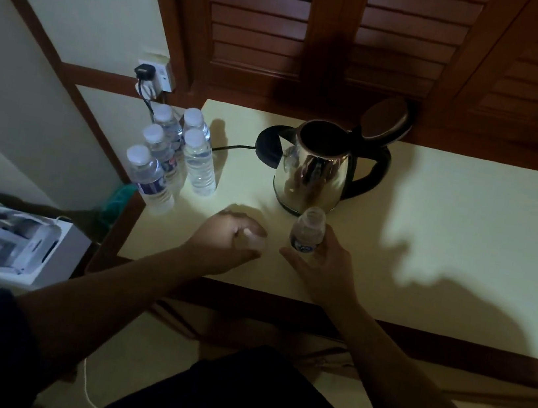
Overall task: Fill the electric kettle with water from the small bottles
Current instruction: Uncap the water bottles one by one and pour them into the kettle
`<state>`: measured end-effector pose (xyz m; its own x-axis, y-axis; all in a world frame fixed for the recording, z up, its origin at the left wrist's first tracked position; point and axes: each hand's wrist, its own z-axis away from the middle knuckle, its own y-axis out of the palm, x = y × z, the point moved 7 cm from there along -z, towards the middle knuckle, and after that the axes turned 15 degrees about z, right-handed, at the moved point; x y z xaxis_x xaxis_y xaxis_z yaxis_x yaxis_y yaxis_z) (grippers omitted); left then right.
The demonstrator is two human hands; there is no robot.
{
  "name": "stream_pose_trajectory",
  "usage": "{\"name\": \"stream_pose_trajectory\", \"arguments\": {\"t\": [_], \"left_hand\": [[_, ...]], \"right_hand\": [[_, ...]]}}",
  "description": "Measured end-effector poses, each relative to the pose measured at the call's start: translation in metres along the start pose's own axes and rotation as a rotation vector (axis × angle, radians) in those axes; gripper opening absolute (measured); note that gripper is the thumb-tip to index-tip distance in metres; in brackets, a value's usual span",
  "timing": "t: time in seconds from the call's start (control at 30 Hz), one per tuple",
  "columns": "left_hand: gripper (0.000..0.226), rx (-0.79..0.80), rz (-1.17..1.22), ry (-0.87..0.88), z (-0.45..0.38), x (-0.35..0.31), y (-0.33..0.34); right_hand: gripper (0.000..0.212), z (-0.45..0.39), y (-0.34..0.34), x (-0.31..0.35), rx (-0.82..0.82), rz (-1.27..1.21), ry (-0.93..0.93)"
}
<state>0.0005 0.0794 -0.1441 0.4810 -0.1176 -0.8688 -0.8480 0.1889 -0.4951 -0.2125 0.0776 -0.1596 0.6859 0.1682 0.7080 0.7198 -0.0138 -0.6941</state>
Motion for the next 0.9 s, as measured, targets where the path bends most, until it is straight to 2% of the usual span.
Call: {"name": "stream_pose_trajectory", "arguments": {"t": [0.17, 0.37, 0.47, 0.57, 0.77, 0.9], "left_hand": [[0.042, 0.015, -0.04, -0.07, -0.002, 0.018, 0.001], [0.047, -0.037, 0.073, 0.017, -0.004, 0.013, -0.004], [0.052, -0.134, 0.198, 0.022, -0.016, 0.005, -0.015], [0.066, -0.221, 0.265, 0.042, -0.033, -0.009, -0.028], [0.087, -0.245, 0.47, 0.027, -0.077, -0.022, -0.027], [0.08, -0.201, 0.508, 0.087, -0.098, -0.029, -0.023]], "right_hand": [[0.059, 0.004, -0.001, 0.0, -0.019, -0.057, 0.012], [0.048, 0.002, -0.006, 0.009, -0.025, -0.087, 0.026], [0.052, -0.002, -0.019, 0.02, -0.061, -0.041, 0.005], [0.065, -0.008, -0.045, 0.033, -0.156, 0.003, -0.016], [0.063, -0.03, -0.098, 0.073, -0.297, 0.239, -0.118], [0.073, -0.039, -0.117, 0.089, -0.313, 0.376, -0.099]]}}
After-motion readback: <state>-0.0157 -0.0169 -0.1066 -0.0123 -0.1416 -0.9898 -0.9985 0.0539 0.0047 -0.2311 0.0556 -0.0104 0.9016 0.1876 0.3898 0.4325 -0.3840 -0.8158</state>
